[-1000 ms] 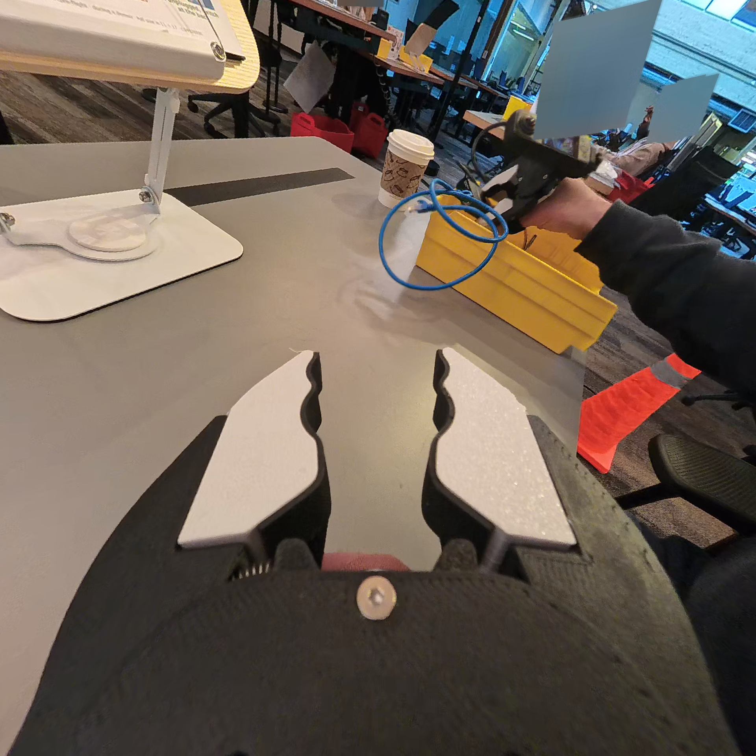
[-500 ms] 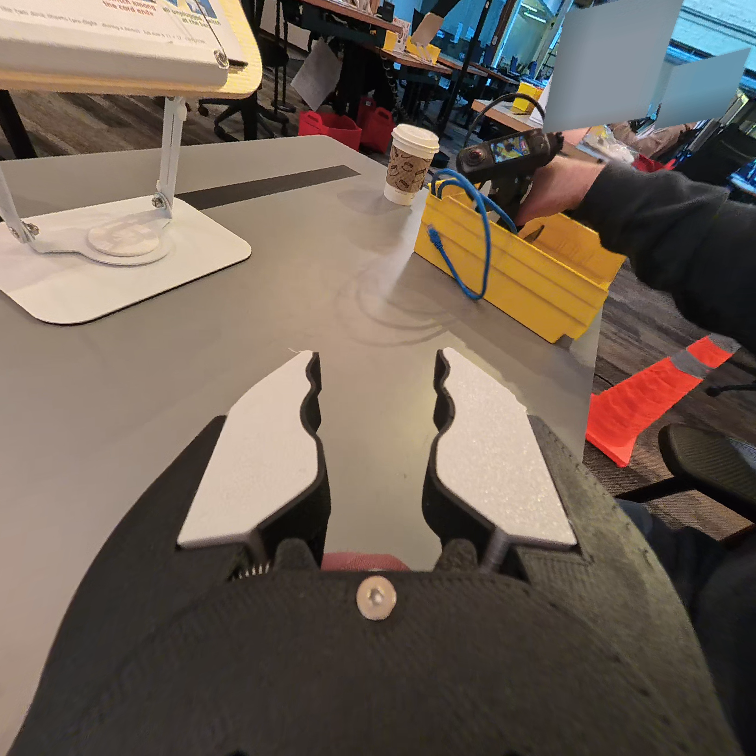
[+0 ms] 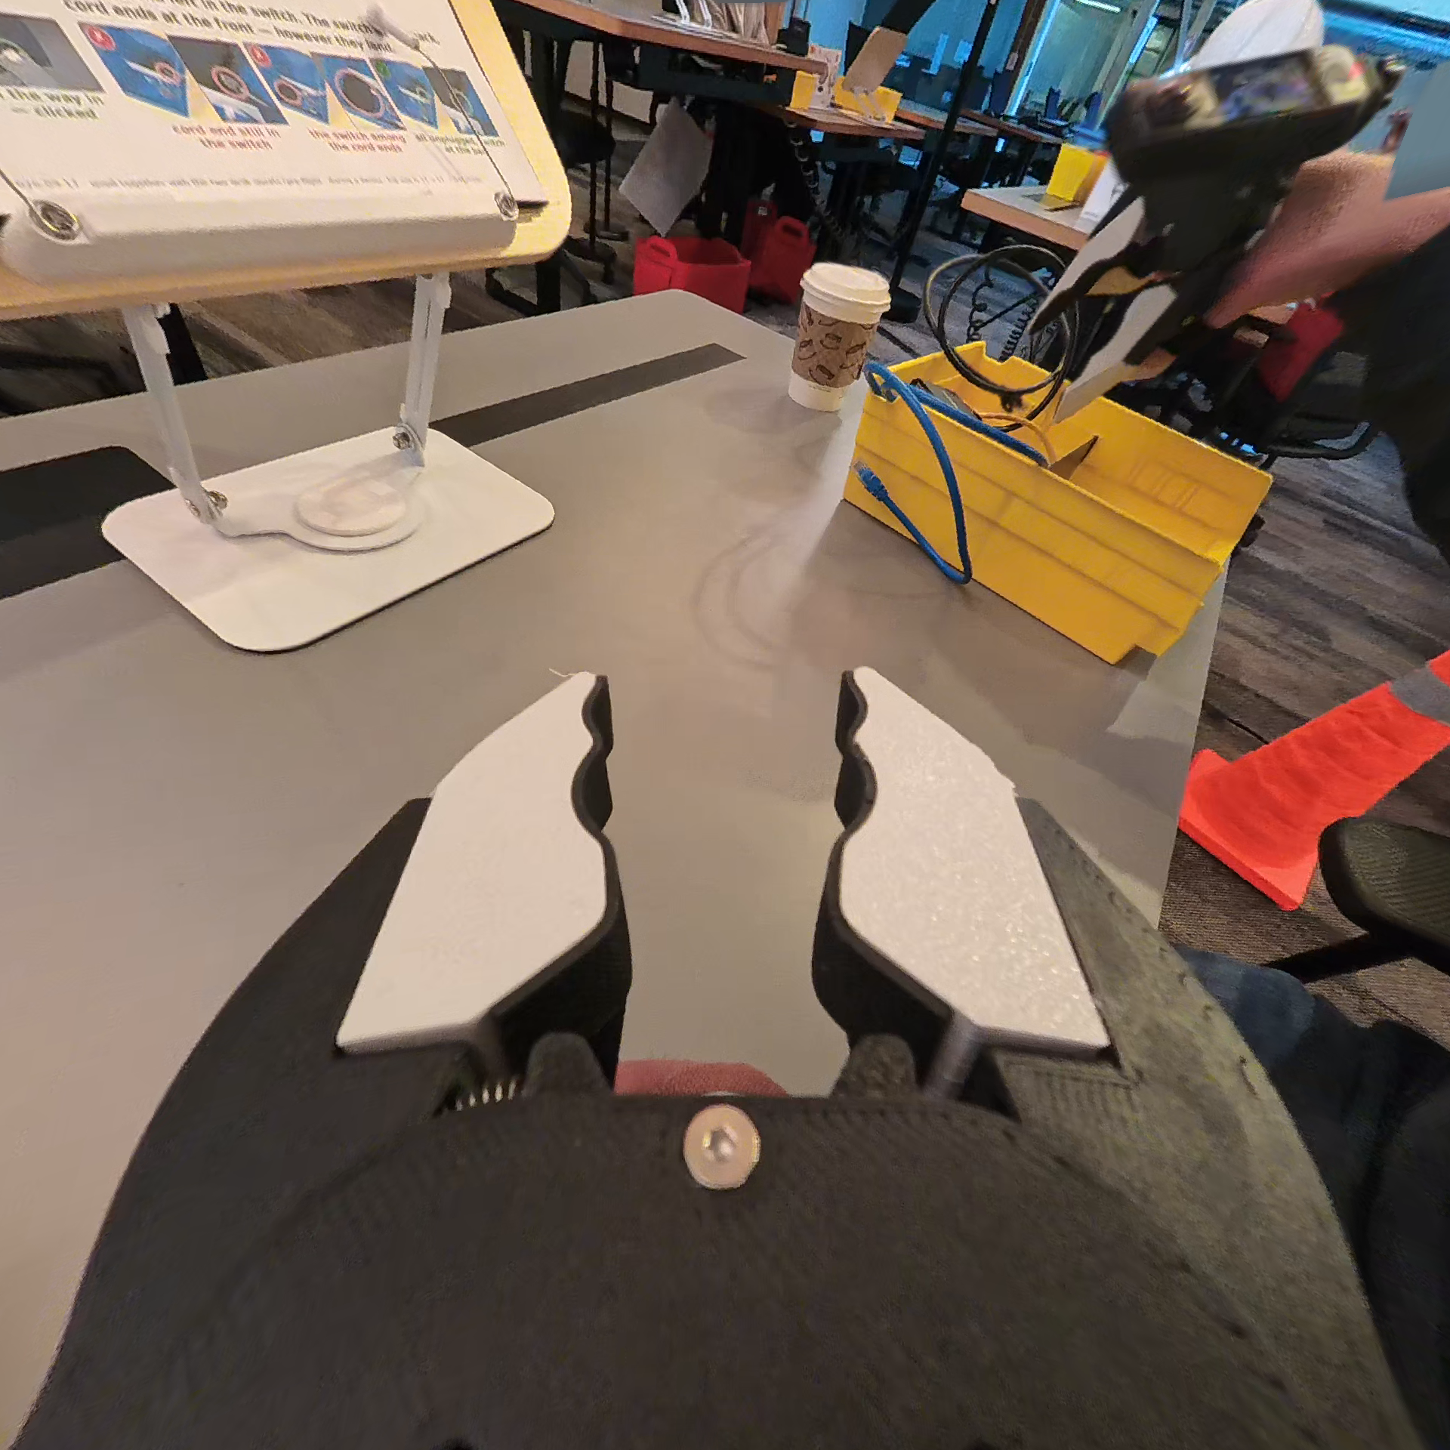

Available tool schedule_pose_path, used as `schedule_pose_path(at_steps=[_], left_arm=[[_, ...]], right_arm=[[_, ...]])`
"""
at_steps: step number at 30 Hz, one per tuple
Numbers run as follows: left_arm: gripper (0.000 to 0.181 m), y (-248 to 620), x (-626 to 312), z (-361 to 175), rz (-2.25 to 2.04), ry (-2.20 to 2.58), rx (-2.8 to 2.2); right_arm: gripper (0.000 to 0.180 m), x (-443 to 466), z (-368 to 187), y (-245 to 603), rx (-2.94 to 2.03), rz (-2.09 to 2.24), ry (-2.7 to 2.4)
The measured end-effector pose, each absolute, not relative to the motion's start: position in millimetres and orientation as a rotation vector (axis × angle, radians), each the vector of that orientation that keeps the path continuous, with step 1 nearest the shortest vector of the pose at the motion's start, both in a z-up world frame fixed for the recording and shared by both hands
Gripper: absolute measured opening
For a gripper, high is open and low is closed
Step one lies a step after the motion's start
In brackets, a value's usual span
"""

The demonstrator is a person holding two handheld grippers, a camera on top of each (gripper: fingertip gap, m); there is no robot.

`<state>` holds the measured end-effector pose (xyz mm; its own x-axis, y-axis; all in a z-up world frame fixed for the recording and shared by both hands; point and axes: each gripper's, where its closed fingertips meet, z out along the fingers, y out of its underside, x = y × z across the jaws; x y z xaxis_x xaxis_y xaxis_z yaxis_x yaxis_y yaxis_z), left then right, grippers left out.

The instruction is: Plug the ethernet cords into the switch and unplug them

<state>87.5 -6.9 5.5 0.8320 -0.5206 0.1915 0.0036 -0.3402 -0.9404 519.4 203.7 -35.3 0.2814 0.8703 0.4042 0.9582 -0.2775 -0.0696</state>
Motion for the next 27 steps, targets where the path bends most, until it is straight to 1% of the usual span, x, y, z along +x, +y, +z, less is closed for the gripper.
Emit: schedule_pose_path(at_steps=[1, 5, 7, 8, 9, 10, 11, 13, 15, 16, 19, 21, 23, 27], left_arm=[[0.055, -7, 87, 7, -0.561, 0.392, -1.852], [0.055, -8, 90, 8, -0.559, 0.394, -1.848], [0.055, -8, 94, 5, -0.566, 0.397, -1.852], [0.055, -8, 96, 3, -0.568, 0.402, -1.856], [0.055, -9, 98, 1, -0.568, 0.409, -1.859], [0.055, -10, 99, 0, -0.568, 0.413, -1.860], [0.055, -10, 101, 0, -0.573, 0.414, -1.860], [0.055, -11, 102, -1, -0.585, 0.415, -1.857], [0.055, -12, 102, -3, -0.589, 0.413, -1.856], [0.055, -13, 101, -4, -0.591, 0.411, -1.856], [0.055, -13, 97, -6, -0.596, 0.399, -1.854], [0.055, -12, 95, -7, -0.605, 0.387, -1.852], [0.055, -11, 94, -9, -0.613, 0.379, -1.852], [0.055, -10, 97, -12, -0.615, 0.385, -1.858]], right_arm=[[0.080, 499, -29, 192, -2.202, -0.302, -1.684], [0.075, 405, -7, 141, -1.948, 0.038, -1.714], [0.081, 380, -16, 131, -1.956, 0.011, -1.707], [0.081, 373, -26, 131, -1.986, -0.035, -1.699], [0.085, 367, -40, 130, -2.024, -0.070, -1.710], [0.082, 365, -52, 137, -2.056, -0.124, -1.688], [0.075, 363, -62, 147, -2.086, -0.176, -1.638], [0.068, 366, -80, 164, -2.106, -0.303, -1.599], [0.039, 361, -90, 172, -2.099, -0.288, -1.590], [0.021, 354, -89, 172, -2.094, -0.202, -1.574], [0.011, 340, -58, 171, -2.042, 0.093, -1.480], [0.009, 340, -24, 175, -2.001, 0.290, -1.373], [0.003, 348, 12, 182, -1.955, 0.491, -1.240], [0.001, 373, 65, 191, -1.858, 0.769, -1.060]])
